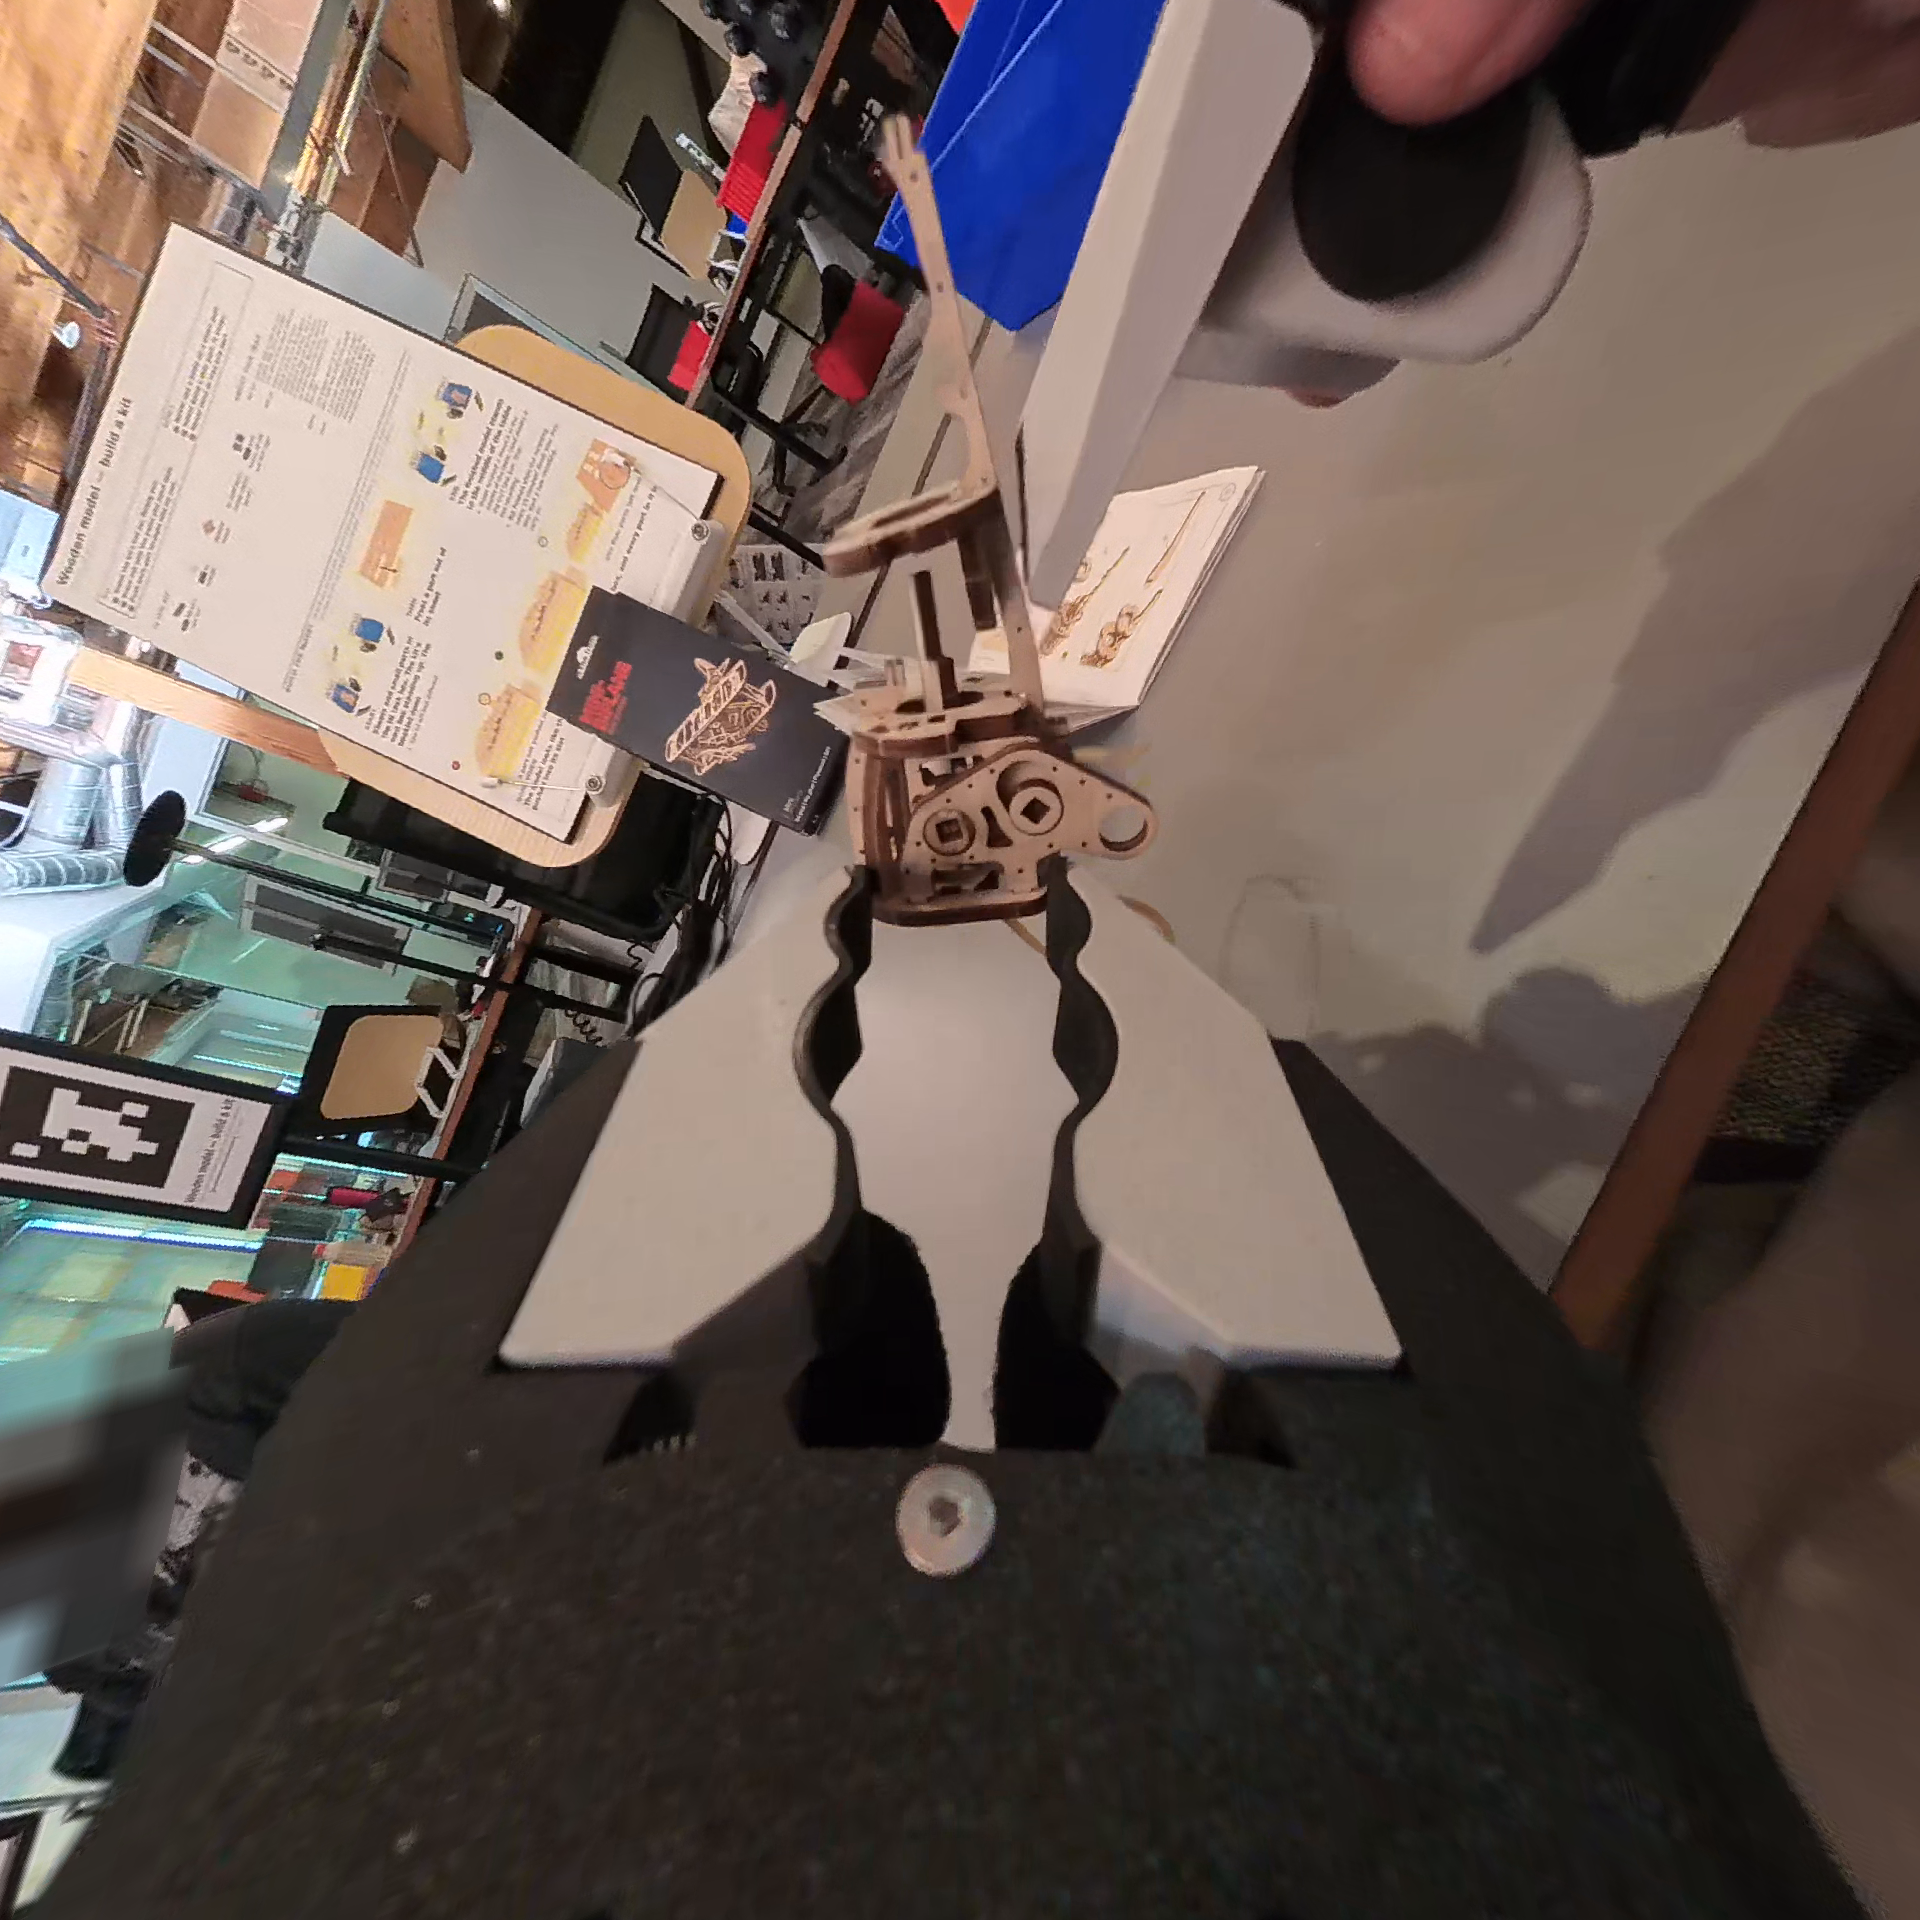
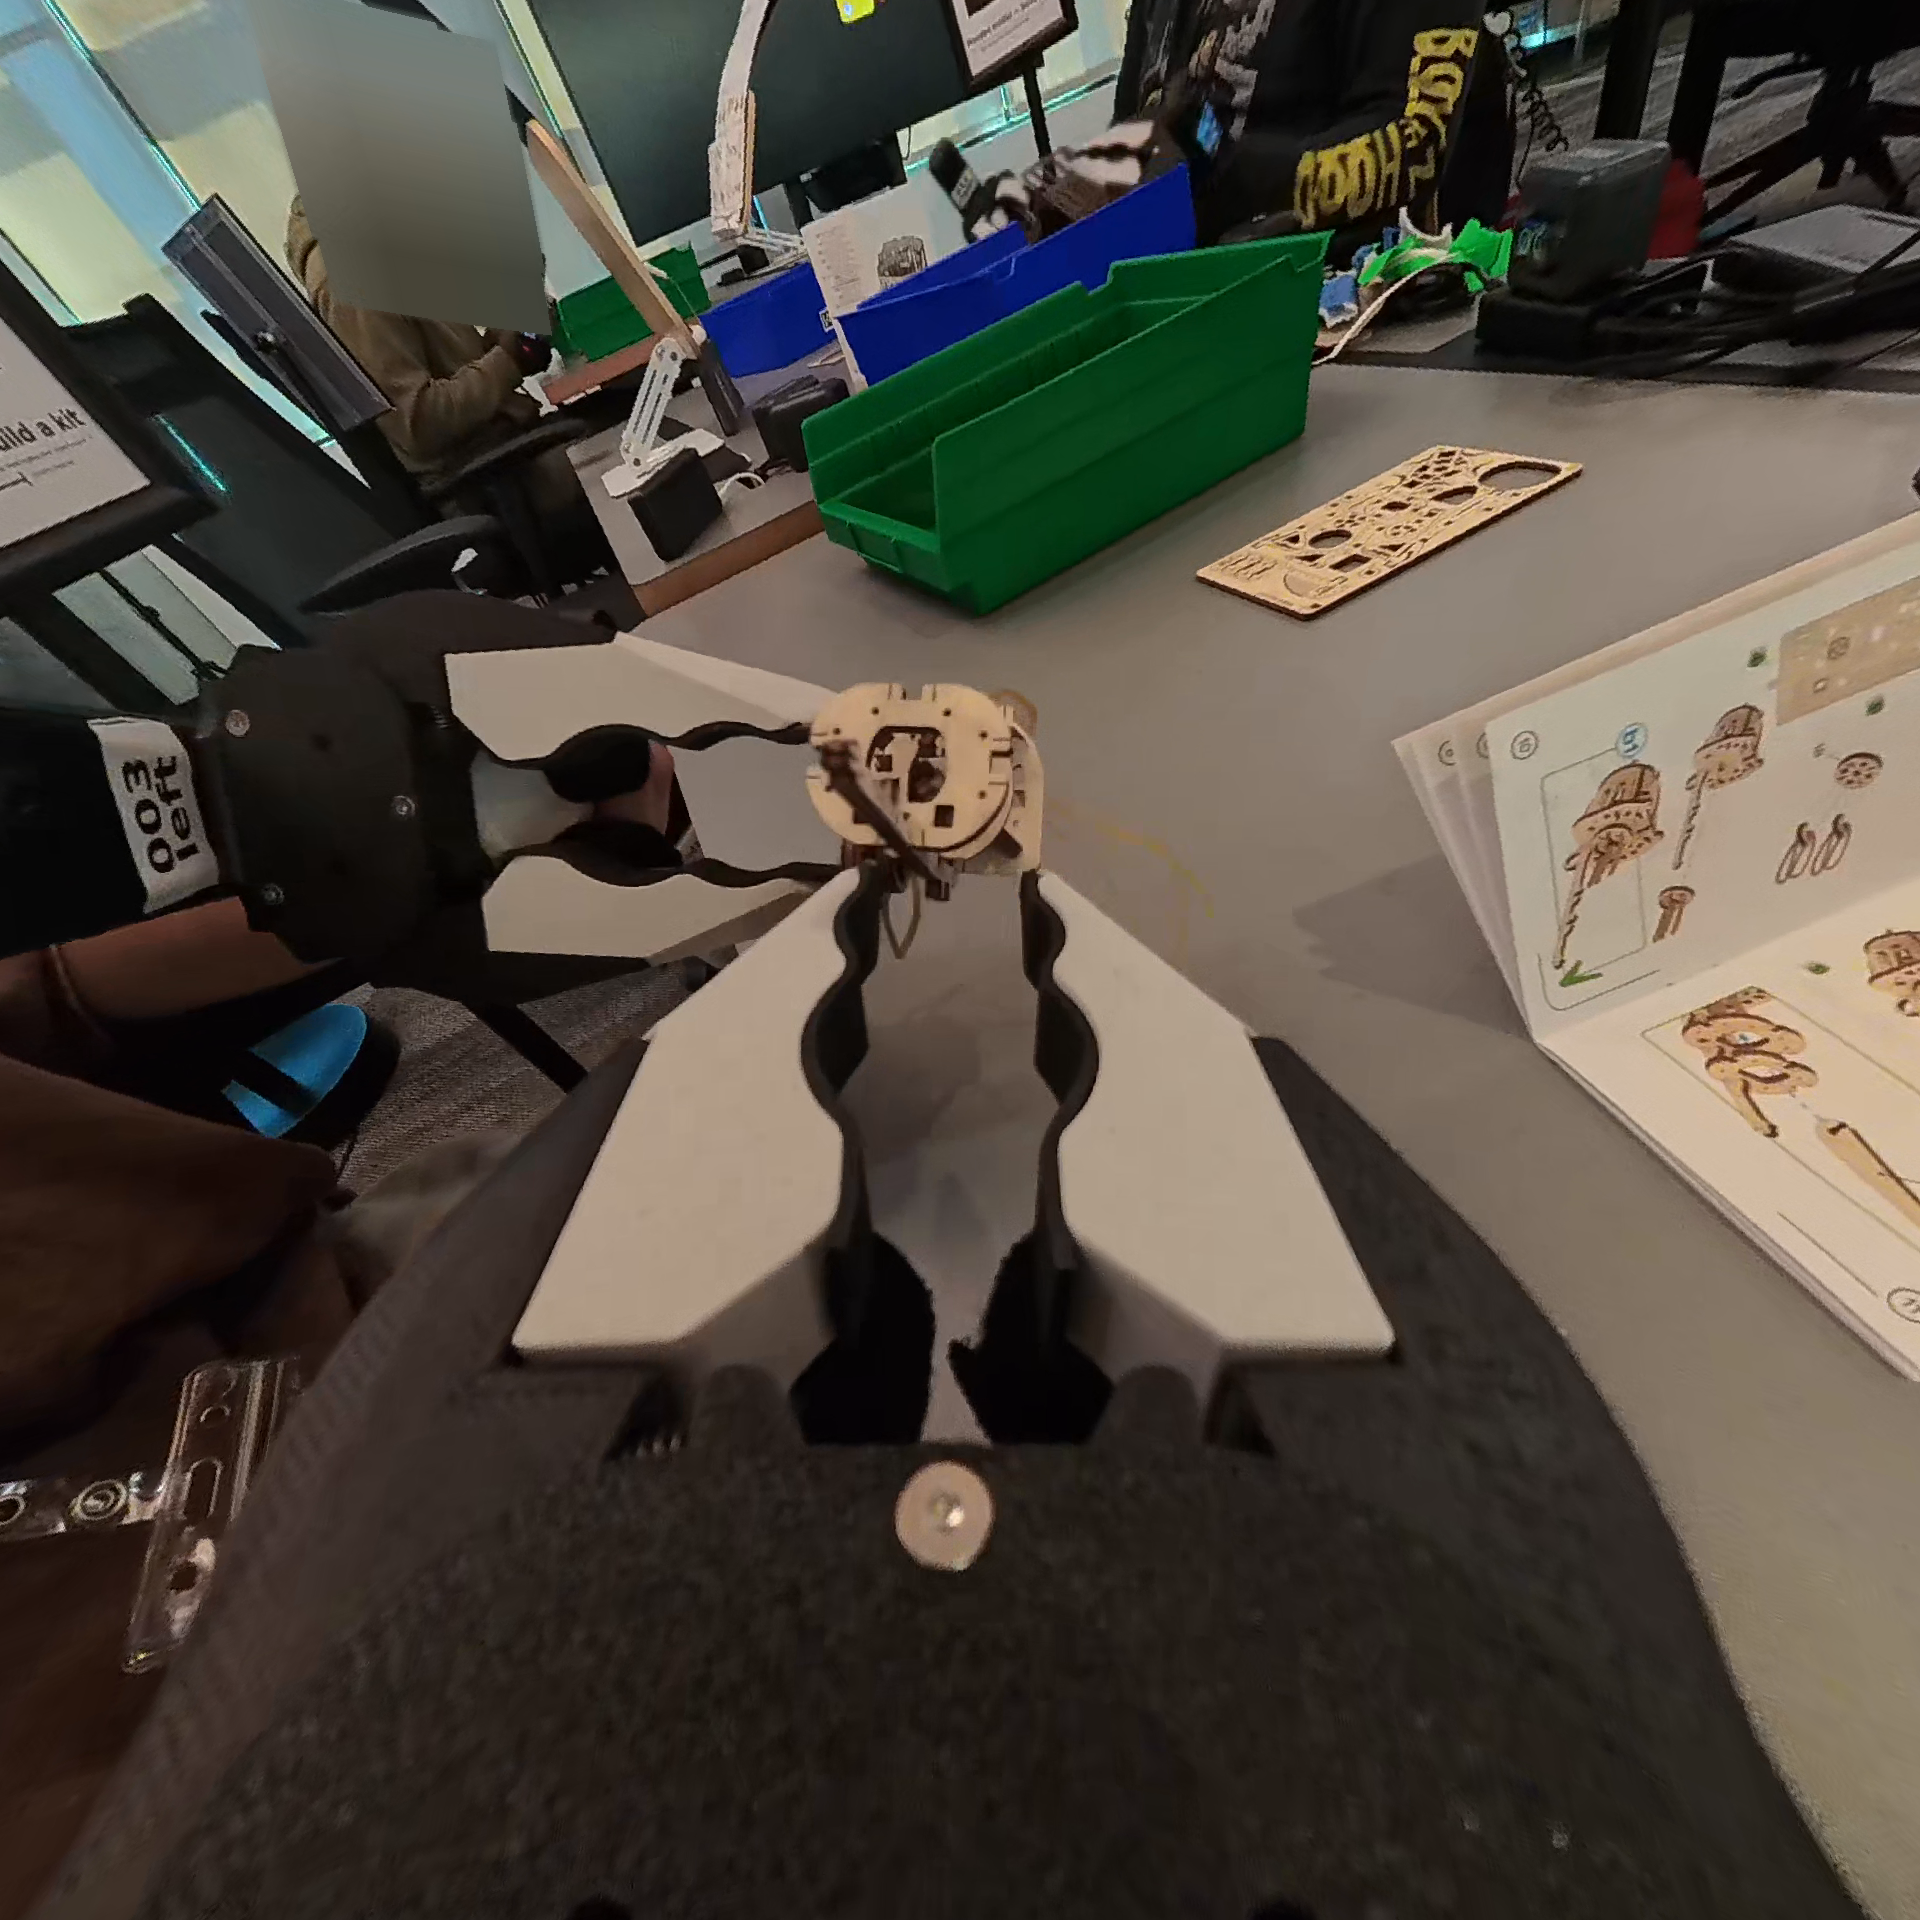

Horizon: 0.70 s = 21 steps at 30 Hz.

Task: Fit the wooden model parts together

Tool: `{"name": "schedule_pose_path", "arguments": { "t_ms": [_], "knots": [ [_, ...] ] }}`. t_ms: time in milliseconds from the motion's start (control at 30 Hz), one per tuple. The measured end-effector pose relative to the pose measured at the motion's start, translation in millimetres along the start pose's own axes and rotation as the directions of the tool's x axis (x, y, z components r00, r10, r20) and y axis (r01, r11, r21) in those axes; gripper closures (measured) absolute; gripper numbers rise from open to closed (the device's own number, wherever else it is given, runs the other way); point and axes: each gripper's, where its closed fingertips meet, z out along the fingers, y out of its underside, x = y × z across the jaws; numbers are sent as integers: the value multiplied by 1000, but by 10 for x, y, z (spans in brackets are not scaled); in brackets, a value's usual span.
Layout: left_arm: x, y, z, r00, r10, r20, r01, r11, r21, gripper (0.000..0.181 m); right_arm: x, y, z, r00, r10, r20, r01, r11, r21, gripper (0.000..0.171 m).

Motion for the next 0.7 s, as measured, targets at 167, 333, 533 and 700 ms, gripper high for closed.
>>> {"name": "schedule_pose_path", "arguments": {
  "t_ms": [167,333,533,700],
  "knots": [
    [20,-17,6,1000,-9,-11,9,1000,4,149,-18,-4,31,1000,16,7,-17,1000,11,145],
    [36,-45,12,1000,-20,-17,20,1000,8,149,-14,-42,45,999,34,-9,-34,998,45,150],
    [36,-47,22,992,-116,-43,116,993,3,150,-7,-58,25,999,42,-27,-40,997,63,168],
    [44,-45,23,991,-123,-54,123,992,8,149,-1,-49,23,996,88,-8,-87,994,68,168]
  ]
}}
